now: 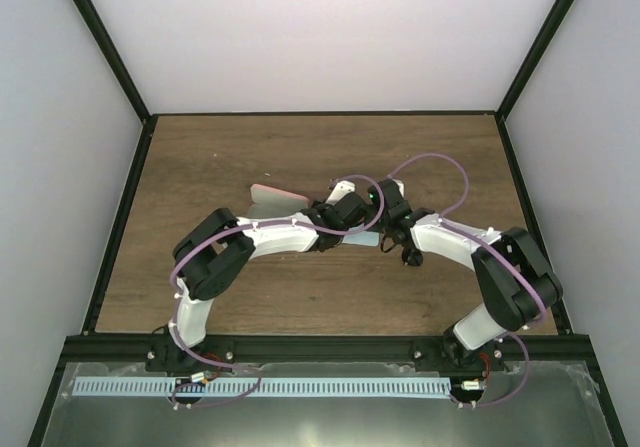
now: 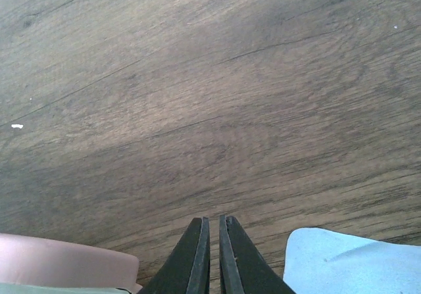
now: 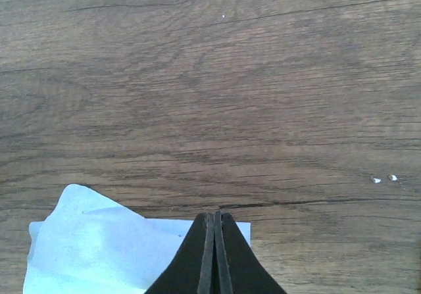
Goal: Organize the sunglasses
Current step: Fold the glasses cleaning cloth at the center of the board.
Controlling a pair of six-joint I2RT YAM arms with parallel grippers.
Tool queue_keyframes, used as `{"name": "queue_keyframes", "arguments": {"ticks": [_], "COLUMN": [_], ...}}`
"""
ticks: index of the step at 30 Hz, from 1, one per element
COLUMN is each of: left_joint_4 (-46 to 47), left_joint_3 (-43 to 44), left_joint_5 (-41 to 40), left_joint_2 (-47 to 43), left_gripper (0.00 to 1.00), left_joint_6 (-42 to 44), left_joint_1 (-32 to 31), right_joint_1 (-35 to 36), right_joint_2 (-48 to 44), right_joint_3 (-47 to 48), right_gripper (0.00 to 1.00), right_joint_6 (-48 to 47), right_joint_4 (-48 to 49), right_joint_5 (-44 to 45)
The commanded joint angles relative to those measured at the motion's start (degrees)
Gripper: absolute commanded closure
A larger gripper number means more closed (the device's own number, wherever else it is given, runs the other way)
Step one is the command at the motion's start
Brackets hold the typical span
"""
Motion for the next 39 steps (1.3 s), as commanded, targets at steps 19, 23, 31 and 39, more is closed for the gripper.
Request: {"name": "queue_keyframes", "arguments": {"ticks": [19, 23, 31, 39], "left_joint_4": [1.2, 0.8, 0.4, 0.2], "left_joint_3": [-0.1, -0.2, -0.1, 0.0], "left_joint_5": [3.8, 3.9, 4.5, 4.9], "left_joint_2": [0.5, 0.3, 0.5, 0.6], "left_gripper": [0.7, 0.7, 0.7, 0.69], "left_joint_6": [0.3, 0.1, -0.1, -0.1], "left_joint_1": [1.3, 1.5, 1.9, 2.1], "right_joint_1": [-0.1, -0.1, -0.1, -0.1], "right_joint_2": [-2.0, -1.9, -1.8, -1.2], "right_joint_3": [-3.8, -4.5, -5.6, -6.2], "right_gripper": [0.99, 0.99, 0.99, 0.99], "right_joint_6": [0.8, 0.9, 1.2, 0.9], "right_joint_4": [1.8, 1.8, 2.4, 2.9], "right_joint_5": [-2.1, -2.5, -3.9, -5.1]}}
